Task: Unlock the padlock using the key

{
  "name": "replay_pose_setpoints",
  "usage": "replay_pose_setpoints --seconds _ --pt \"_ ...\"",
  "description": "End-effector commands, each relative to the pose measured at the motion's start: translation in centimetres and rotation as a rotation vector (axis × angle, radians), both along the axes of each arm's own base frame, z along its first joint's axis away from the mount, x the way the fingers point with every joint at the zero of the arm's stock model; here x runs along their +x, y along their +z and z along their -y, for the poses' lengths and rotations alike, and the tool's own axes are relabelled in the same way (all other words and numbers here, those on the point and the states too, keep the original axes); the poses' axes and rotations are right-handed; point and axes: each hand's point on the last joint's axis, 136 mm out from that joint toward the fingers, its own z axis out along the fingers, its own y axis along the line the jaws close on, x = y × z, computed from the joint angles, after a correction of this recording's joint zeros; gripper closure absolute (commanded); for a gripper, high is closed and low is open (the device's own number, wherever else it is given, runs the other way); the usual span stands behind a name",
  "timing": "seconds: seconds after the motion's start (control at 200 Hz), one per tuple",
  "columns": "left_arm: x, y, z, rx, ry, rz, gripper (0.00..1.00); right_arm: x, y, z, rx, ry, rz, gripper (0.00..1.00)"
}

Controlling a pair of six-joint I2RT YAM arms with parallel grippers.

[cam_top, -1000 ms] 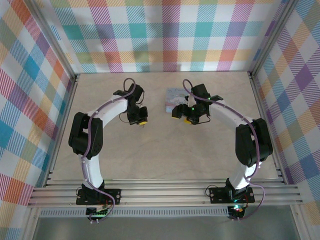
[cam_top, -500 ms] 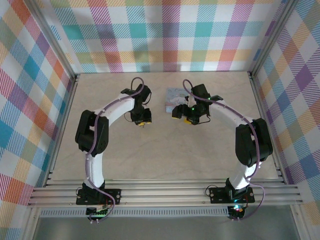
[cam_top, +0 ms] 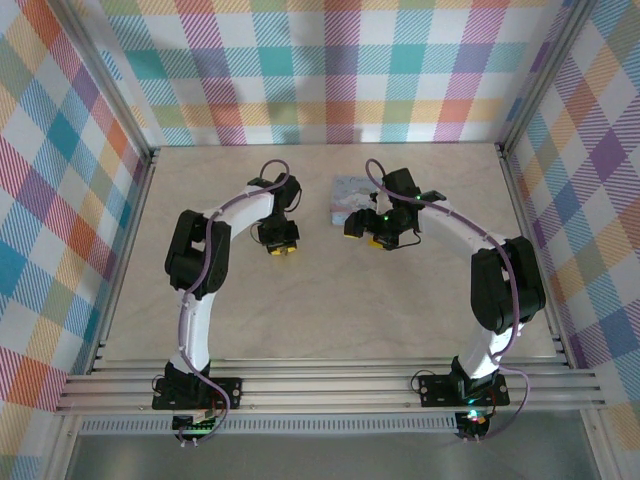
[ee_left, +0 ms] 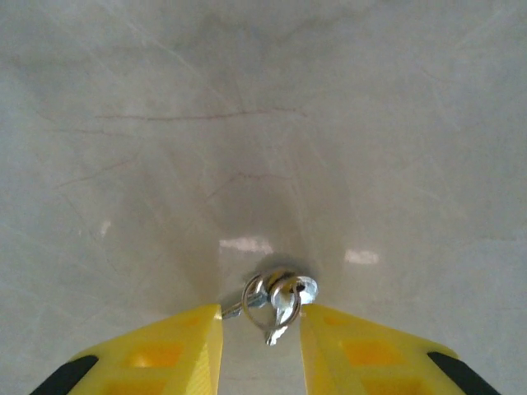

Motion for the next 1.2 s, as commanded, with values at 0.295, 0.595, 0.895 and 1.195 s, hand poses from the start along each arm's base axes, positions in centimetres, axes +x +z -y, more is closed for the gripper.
replay_pose_setpoints --seconds 0.295,0.595,0.895,1.195 --pt "0.4 -2.0 0.4 -0.02 -0.018 -0.029 0.77 -0.2 -0.7 0.3 -0.023 0.008 -0.031 0.22" --pt "0.1 -0.2 0.7 -0.044 -0.076 0.012 0.97 0.0 -0.6 0.0 -0.007 0.007 -0.034 0.22" --pt "-0.1 3.9 1.5 -0.118 -0.12 0.095 1.0 0.4 -0.3 -0.9 0.047 0.009 -0.034 0.23" --pt "1.2 6.8 1.8 -0.132 -0.119 0.162 0.86 0.3 -0.6 -1.1 0.052 0.016 -0.04 0.23"
